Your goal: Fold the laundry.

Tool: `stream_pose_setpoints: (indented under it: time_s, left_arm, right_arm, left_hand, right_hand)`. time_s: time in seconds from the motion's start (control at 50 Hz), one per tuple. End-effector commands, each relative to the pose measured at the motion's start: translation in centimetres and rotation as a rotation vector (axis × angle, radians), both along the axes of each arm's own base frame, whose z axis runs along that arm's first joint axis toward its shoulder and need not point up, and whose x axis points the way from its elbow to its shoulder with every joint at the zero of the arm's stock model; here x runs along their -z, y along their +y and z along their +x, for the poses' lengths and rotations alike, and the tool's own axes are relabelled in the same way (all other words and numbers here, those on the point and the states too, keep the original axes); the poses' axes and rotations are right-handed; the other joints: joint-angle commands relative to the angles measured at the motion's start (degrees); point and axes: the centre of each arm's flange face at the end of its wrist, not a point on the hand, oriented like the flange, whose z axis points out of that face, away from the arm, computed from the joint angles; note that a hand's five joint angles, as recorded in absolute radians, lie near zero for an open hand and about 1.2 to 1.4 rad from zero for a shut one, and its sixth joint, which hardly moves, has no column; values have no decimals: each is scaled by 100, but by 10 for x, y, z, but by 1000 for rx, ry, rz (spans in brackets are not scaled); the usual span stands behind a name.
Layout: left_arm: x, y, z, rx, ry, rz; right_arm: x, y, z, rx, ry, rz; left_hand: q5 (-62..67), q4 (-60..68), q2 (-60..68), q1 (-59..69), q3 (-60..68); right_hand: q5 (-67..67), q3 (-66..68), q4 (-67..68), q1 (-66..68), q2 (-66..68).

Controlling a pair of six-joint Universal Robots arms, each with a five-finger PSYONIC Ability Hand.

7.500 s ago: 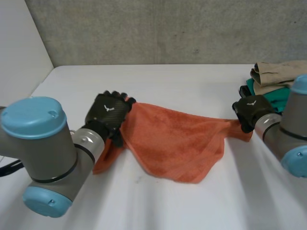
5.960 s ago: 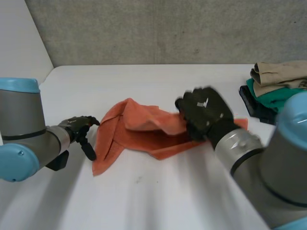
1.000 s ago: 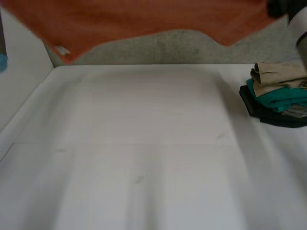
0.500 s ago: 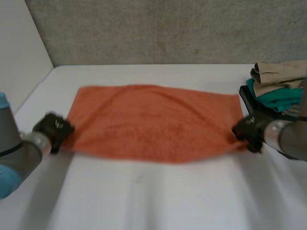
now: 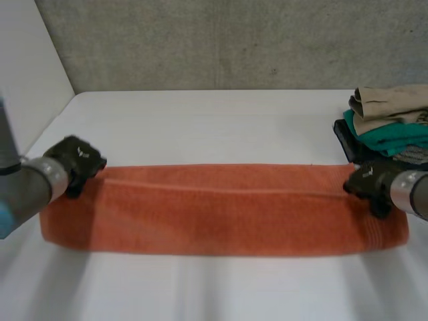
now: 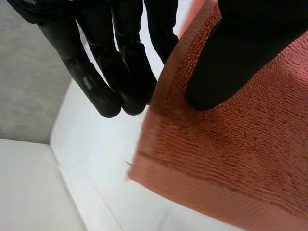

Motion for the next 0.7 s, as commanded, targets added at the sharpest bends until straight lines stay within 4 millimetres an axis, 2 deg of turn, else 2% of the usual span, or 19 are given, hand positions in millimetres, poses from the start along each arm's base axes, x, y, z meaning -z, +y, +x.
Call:
stream_pose_setpoints:
  time_s: [0.02, 0.12, 0.22, 0.24, 0.26, 0.28, 0.32, 0.4, 0.42, 0.48, 0.56, 0.62, 0.7]
  left_arm:
    - [18, -33, -20, -49, 12, -28]
    - [23, -48, -34, -48, 20, -69]
    - [20, -67, -53, -38, 65, -178]
    - [19, -69, -55, -39, 70, -191]
    - [18, -71, -57, -40, 75, -203]
    - [19, -73, -60, -42, 79, -213]
    - [18, -73, -63, -44, 79, -217]
    - [17, -71, -67, -66, 82, -215]
    - [17, -68, -68, -78, 79, -207]
    - [17, -63, -71, -85, 79, -204]
    - [14, -55, -70, -95, 88, -195]
    - [13, -47, -67, -95, 100, -178]
    - [8, -38, -63, -88, 143, -165]
  right_arm:
    - [7, -36, 16, 10, -103, -197]
    - [18, -56, 29, -15, -110, -280]
    - [27, -76, 38, -19, -97, -346]
    - [28, -79, 39, -18, -93, -352]
    - [29, -81, 40, -14, -87, -358]
    - [31, -84, 42, -2, -68, -369]
    - [31, -88, 42, 19, -58, -387]
    - [26, -97, 38, 93, -47, -448]
    - [23, -98, 37, 110, -50, -461]
    - [18, -94, 35, 128, -62, -460]
    - [4, -79, 30, 150, -108, -436]
    - [-9, -60, 27, 154, -166, -389]
    - [-16, -34, 20, 147, -221, -290]
  left_hand:
    - [1344, 1138, 1144, 1346, 1187]
    - [1344, 1138, 1144, 1346, 1187]
    - [1344, 1138, 1144, 1346, 1187]
    - [1344, 1138, 1144, 1346, 1187]
    - [1344, 1138, 1144, 1346, 1187]
    - [896, 690, 696, 898, 740]
    - [-517, -723, -717, -515, -673]
    - [-5656, -5862, -5856, -5654, -5813]
    - [-5656, -5862, -5856, -5654, -5813]
    - [-5656, -5862, -5856, -5654, -5813]
    - [-5656, -5862, -5856, -5654, -5813]
    - [-5656, -5862, -5856, -5654, -5813]
    - [-5656, -5862, -5856, -5654, -5813]
  right_hand:
    - [1104, 1196, 1148, 1477, 1262]
    - [1104, 1196, 1148, 1477, 1262]
    - [1104, 1196, 1148, 1477, 1262]
    - [619, 710, 663, 992, 777]
    - [-1301, -1210, -1257, -928, -1143]
    - [-5600, -5509, -5556, -5227, -5442]
    - [-5896, -5804, -5852, -5523, -5738]
    - [-5896, -5804, -5852, -5523, -5738]
    - [-5896, -5804, -5852, -5523, -5738]
    - [-5896, -5804, -5852, -5523, -5738]
    - [-5896, -5804, -5852, -5523, -5738]
    - [-5896, -5804, -5852, -5523, -5738]
    - [-5896, -5804, -5852, -5523, -5738]
